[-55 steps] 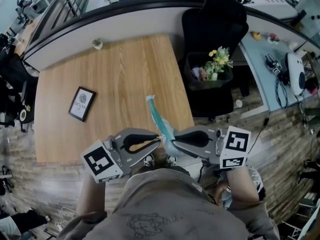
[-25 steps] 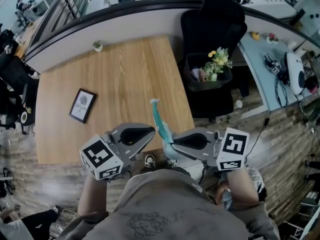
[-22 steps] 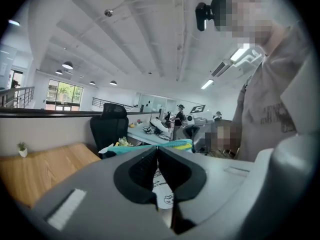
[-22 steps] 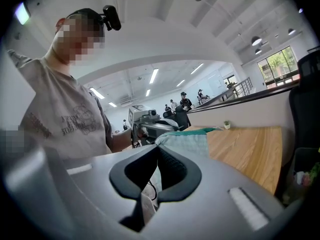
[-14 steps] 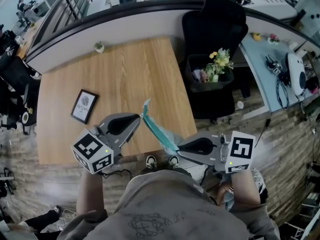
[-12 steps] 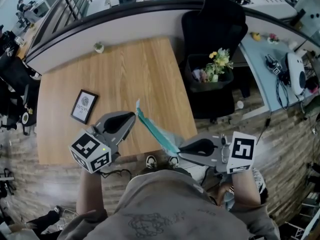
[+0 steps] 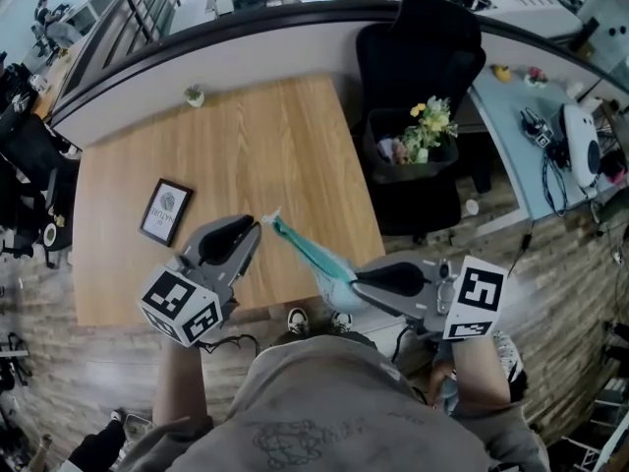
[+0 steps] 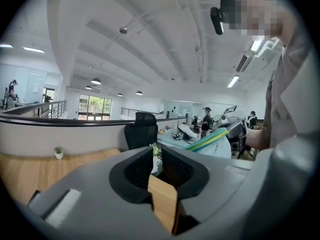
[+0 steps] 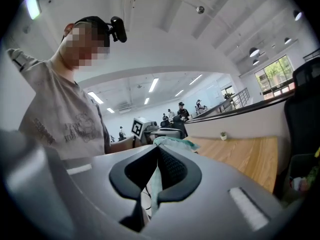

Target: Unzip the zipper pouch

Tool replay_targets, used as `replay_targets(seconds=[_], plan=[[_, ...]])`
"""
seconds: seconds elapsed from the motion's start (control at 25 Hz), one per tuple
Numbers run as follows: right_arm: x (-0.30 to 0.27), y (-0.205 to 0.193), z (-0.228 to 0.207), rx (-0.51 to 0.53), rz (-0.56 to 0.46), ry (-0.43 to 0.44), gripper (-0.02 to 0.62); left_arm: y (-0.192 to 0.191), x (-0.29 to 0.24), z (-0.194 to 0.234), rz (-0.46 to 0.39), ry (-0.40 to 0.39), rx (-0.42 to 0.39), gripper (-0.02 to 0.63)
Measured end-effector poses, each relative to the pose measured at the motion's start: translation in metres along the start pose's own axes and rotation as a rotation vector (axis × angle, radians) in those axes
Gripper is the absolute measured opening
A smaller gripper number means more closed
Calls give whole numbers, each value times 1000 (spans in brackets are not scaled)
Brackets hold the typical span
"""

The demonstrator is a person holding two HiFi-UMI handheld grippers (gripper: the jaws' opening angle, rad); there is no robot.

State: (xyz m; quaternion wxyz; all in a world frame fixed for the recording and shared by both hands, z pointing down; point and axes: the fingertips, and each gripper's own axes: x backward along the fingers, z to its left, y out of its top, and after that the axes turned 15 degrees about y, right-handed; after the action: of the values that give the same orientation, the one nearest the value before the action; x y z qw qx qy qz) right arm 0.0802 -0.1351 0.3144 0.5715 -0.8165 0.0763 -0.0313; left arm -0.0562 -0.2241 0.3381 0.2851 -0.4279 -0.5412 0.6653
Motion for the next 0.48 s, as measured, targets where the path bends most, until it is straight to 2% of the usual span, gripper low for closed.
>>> replay_targets(seconds=[0.08,0.28,0.48], plan=[[1,6,-10,3,-19,-61,14,4,1,3,-18,31,-13,67],[10,32,-38,53,-94,-253,14,23,2,11,-76,126,-25,66],[23,67,-58,208,-136,-498,14,50,8,20,-159,239,-55,48]])
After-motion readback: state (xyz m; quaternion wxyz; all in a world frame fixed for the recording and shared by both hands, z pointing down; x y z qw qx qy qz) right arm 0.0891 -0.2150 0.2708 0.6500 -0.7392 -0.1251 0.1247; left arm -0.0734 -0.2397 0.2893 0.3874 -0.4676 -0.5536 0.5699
